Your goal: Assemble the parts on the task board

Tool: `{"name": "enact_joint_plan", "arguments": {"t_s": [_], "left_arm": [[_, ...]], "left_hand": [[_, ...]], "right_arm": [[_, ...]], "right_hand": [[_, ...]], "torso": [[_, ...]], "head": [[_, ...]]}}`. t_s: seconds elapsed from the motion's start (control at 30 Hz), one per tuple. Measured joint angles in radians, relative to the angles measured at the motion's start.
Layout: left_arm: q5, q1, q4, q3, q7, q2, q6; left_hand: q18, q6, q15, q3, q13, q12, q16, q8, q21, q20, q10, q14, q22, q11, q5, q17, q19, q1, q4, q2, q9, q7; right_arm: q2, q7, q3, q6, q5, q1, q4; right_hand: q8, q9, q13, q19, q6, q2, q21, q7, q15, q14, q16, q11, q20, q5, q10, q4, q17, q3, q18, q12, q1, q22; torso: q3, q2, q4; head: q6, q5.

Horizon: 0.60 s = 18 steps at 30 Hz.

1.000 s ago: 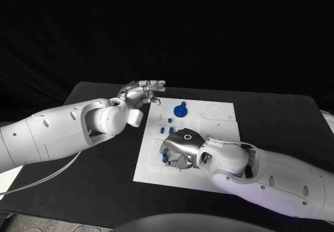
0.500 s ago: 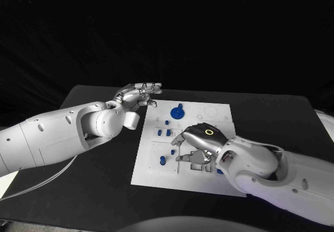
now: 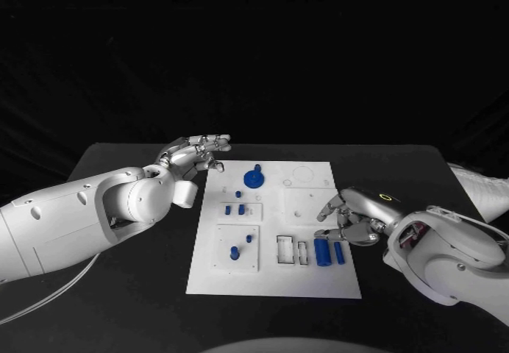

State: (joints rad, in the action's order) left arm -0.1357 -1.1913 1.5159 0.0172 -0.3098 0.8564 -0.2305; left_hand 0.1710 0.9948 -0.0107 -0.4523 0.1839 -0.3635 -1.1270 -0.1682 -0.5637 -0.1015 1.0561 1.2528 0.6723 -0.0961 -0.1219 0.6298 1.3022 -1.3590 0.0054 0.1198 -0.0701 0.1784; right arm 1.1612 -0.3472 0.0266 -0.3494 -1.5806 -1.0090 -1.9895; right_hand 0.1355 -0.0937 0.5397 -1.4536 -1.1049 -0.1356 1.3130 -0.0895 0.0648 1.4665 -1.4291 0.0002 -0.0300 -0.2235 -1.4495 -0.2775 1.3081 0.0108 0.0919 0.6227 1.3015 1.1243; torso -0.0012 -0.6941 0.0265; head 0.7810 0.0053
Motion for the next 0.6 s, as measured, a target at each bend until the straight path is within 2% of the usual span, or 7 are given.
{"name": "enact_joint_plan", "arguments": {"t_s": [0.07, 0.17, 0.3, 0.4, 0.5, 0.53, 0.6], "left_arm": [[0.000, 0.000, 0.000, 0.000, 0.000, 0.000, 0.000], [0.000, 0.000, 0.000, 0.000, 0.000, 0.000, 0.000], [0.000, 0.000, 0.000, 0.002, 0.000, -0.002, 0.000], [0.000, 0.000, 0.001, 0.004, 0.000, -0.002, 0.000], [0.000, 0.000, 0.001, 0.005, 0.000, 0.000, 0.000], [0.000, 0.000, 0.001, 0.005, 0.000, 0.000, 0.000], [0.000, 0.000, 0.001, 0.005, 0.000, 0.002, 0.000]], "left_hand": [[0.000, 0.000, 0.000, 0.000, 0.000, 0.000, 0.000, 0.000, 0.000, 0.000, 0.000, 0.000, 0.000, 0.000, 0.000, 0.000, 0.000, 0.000, 0.000, 0.000, 0.000, 0.000], [0.000, 0.000, 0.000, 0.000, 0.000, -0.004, 0.000, 0.000, 0.000, 0.000, 0.000, 0.000, 0.000, 0.000, 0.000, 0.000, 0.000, 0.000, 0.000, 0.000, 0.000, 0.000], [0.000, 0.000, 0.000, 0.000, 0.000, -0.005, 0.000, 0.000, 0.000, 0.000, 0.000, 0.000, 0.000, 0.000, 0.000, 0.000, 0.000, 0.000, 0.000, 0.000, 0.000, 0.000], [0.000, 0.000, 0.000, 0.000, 0.000, -0.005, 0.000, 0.000, 0.000, 0.000, 0.000, 0.000, 0.000, 0.000, 0.000, -0.001, 0.000, 0.000, 0.000, 0.000, 0.000, 0.000], [0.000, 0.000, 0.000, 0.000, 0.000, -0.005, 0.000, 0.000, 0.000, 0.000, 0.000, 0.000, 0.000, 0.000, 0.000, -0.001, 0.000, 0.000, 0.000, 0.000, 0.000, 0.000], [0.000, 0.000, 0.000, 0.000, 0.000, -0.005, 0.000, 0.000, 0.000, 0.000, 0.000, 0.000, 0.000, 0.000, 0.000, -0.001, 0.000, 0.000, 0.000, 0.000, 0.000, 0.000], [0.000, 0.000, 0.000, 0.000, 0.000, -0.005, 0.000, 0.000, 0.000, 0.000, 0.000, 0.000, 0.000, 0.000, 0.000, -0.001, 0.000, 0.000, 0.000, 0.000, 0.000, 0.000]], "right_arm": [[0.010, -0.031, -0.003, 0.000, 0.013, 0.007, -0.003], [0.012, -0.082, -0.006, 0.002, 0.024, 0.020, -0.005], [0.003, -0.136, -0.009, 0.011, 0.026, 0.031, -0.002], [-0.005, -0.164, -0.010, 0.023, 0.022, 0.037, 0.004], [-0.012, -0.184, -0.011, 0.035, 0.015, 0.042, 0.010], [-0.015, -0.188, -0.011, 0.039, 0.013, 0.043, 0.012], [-0.023, -0.198, -0.011, 0.046, 0.005, 0.047, 0.016]], "right_hand": [[0.013, -0.006, 0.307, -0.002, 0.000, 0.021, 0.014, 0.001, 0.003, -0.002, -0.016, -0.005, 0.002, -0.046, -0.012, -0.006, 0.000, -0.038, 0.000, 0.278, -0.036, 0.021], [0.034, -0.019, 0.528, -0.006, 0.008, 0.047, 0.039, 0.006, 0.008, 0.000, -0.045, -0.007, 0.006, -0.066, -0.010, 0.001, 0.000, -0.087, 0.000, 0.491, -0.062, 0.059], [0.047, -0.030, 0.533, -0.009, 0.012, 0.057, 0.042, 0.004, 0.008, 0.000, -0.057, -0.004, 0.005, -0.067, -0.012, -0.011, 0.000, -0.118, 0.000, 0.511, -0.067, 0.071], [0.058, -0.038, 0.534, -0.009, 0.019, 0.075, 0.047, 0.004, 0.007, 0.000, -0.062, -0.001, 0.005, -0.067, -0.013, -0.013, 0.000, -0.133, 0.000, 0.525, -0.070, 0.077], [0.061, -0.044, 0.534, -0.009, 0.019, 0.075, 0.050, 0.004, 0.007, 0.000, -0.063, -0.001, 0.005, -0.067, -0.012, -0.012, 0.000, -0.139, 0.000, 0.529, -0.070, 0.083], [0.066, -0.047, 0.534, -0.009, 0.019, 0.081, 0.050, 0.004, 0.007, 0.000, -0.065, -0.001, 0.005, -0.067, -0.012, -0.013, 0.000, -0.146, -0.011, 0.533, -0.075, 0.085], [0.069, -0.050, 0.534, -0.009, 0.019, 0.083, 0.050, 0.004, 0.007, 0.000, -0.068, -0.001, 0.005, -0.067, -0.012, -0.012, 0.000, -0.147, -0.016, 0.536, -0.078, 0.087]], "torso": [[-0.0002, 0.001, -0.0047], [-0.0010, 0.003, -0.0109], [-0.0015, 0.005, -0.0138], [-0.0022, 0.006, -0.0139], [-0.0028, 0.007, -0.0139], [-0.0029, 0.007, -0.0140], [-0.0033, 0.007, -0.0146]], "head": [[-0.001, -0.003], [-0.002, -0.005], [-0.001, -0.009], [0.002, -0.011], [0.005, -0.012], [0.005, -0.012], [0.005, -0.011]]}}
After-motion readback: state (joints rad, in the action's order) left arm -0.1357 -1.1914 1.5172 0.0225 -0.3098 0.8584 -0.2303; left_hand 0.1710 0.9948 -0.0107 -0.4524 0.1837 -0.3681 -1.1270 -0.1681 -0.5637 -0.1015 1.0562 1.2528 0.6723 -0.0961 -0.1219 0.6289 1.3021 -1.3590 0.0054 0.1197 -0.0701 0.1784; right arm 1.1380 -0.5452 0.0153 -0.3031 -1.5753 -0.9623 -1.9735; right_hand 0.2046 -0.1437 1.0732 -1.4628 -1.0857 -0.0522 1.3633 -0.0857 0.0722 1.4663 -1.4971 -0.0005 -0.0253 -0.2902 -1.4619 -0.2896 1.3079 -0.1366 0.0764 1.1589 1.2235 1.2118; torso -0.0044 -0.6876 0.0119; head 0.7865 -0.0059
